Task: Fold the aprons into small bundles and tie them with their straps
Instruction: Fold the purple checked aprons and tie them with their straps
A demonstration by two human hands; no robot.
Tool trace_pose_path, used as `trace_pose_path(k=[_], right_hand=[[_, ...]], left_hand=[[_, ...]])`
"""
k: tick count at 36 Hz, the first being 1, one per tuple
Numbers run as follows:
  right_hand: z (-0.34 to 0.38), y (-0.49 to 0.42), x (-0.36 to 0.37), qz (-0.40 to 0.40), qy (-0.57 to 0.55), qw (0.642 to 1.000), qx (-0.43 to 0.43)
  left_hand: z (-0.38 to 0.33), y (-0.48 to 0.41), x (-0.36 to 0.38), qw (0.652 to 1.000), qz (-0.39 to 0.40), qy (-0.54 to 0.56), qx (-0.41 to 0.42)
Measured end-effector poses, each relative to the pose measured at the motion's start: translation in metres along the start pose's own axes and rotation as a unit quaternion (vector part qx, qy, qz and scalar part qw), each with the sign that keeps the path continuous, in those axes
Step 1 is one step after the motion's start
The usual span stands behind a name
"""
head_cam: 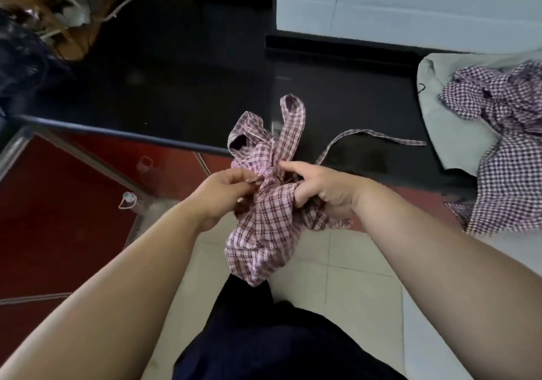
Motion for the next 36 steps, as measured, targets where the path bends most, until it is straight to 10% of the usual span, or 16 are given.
trace_pose_path(k=[3,10,17,23,29,36], right_hand=[[-0.019,0.006,-0.002,-0.038,-0.026,0.999,0.008],[-0.030,0.017,0.001,-0.162,0.466,0.868,0.061],[-0.052,0.011,0.030,-0.070,0.416,0.889,0.179],[-0.041,-0.009,0.061,-0.121,0.557,0.815,0.106],[-0.012,-0.024,0.093,-0.222,0.358,0.901,-0.106],[-0.004,-0.035,0.143,-0.081,0.322,0.935,-0.121]], left_hand=[[0.015,0.015,-0.007,0.989,-0.122,0.084,-0.001],[0.022,0.039,-0.039,0.941,-0.288,0.174,0.034],[0.026,0.062,-0.067,0.912,-0.347,0.206,0.075],[0.037,0.089,-0.099,0.921,-0.341,0.139,0.124],[0.058,0.099,-0.119,0.948,-0.299,0.094,0.056],[0.029,0.118,-0.104,0.942,-0.122,0.309,0.053]])
Point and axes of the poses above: each hand's wrist, its own y-axis away from the middle knuckle, its own x-axis out of the palm, z = x × y, the point moved 4 cm from there along -y, towards the middle knuckle, and after that the axes turned 1 degree about z, right-handed, at the moved point
